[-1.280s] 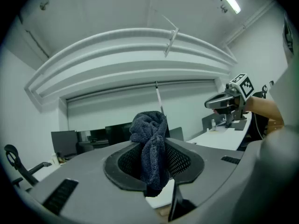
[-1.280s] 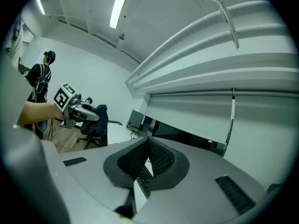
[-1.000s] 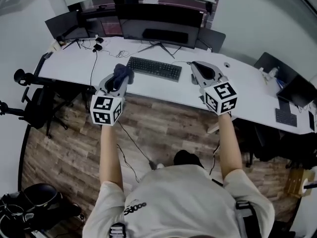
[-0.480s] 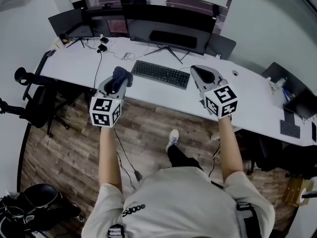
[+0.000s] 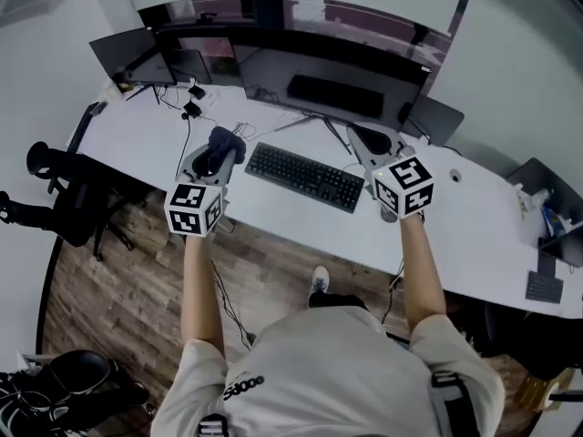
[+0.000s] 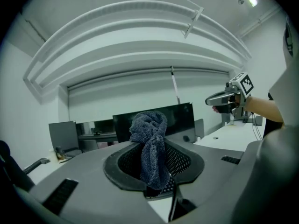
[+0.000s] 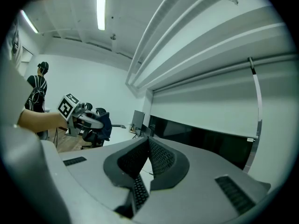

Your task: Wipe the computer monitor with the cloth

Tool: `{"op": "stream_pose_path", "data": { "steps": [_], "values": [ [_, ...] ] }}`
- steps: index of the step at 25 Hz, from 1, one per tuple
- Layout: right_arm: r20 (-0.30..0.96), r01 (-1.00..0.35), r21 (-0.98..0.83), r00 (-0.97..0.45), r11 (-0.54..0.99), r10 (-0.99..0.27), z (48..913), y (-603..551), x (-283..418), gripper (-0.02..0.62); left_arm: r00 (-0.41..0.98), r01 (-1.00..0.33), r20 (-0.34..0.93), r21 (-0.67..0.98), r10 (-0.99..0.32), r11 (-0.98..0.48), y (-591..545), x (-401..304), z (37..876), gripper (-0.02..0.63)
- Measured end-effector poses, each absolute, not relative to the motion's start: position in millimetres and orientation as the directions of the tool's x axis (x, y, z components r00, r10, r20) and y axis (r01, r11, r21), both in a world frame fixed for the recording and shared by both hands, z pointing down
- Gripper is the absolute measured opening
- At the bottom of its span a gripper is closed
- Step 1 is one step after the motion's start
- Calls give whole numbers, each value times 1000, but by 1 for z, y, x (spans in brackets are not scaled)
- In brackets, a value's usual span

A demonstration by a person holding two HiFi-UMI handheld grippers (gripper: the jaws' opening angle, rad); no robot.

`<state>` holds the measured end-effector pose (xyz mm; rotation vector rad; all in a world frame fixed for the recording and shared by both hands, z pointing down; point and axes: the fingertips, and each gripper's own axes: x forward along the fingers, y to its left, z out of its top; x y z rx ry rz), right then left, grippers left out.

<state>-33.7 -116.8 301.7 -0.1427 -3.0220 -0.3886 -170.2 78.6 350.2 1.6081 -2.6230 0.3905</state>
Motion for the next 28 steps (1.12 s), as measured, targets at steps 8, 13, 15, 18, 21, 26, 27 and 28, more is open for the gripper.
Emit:
{"op": "stream_pose_path", "data": {
  "steps": [8,13,15,18,21,26,27,28],
  "values": [
    [79,142,231,-989,963,127,285,-201,-138,3,-502,-863,152,-153,-851,482,5,-267,337,114],
    [102,163,222,-984,961,144,290,-221,-183,5,-504,-862,148,-151,-851,484,-25,-315,331,114],
    [100,153,215,-986,964,134,292,-228,-199,5,-492,-867,144,-164,-858,470,-36,-336,328,114],
    [102,123,195,-989,973,105,298,-236,-222,3,-478,-874,137,-173,-868,454,-49,-375,326,114],
    [111,74,212,-992,974,52,303,-239,-243,3,-467,-881,102,-145,-878,451,-52,-421,315,114],
    [97,-38,236,-993,971,-62,290,-245,-271,3,-439,-894,29,-116,-898,433,-63,-500,284,115],
    [93,-57,231,-992,971,-80,287,-246,-275,4,-439,-893,18,-117,-898,434,-65,-515,278,115],
    [87,-73,222,-992,972,-95,285,-246,-278,4,-439,-892,7,-119,-898,435,-67,-528,273,115]
  ]
}}
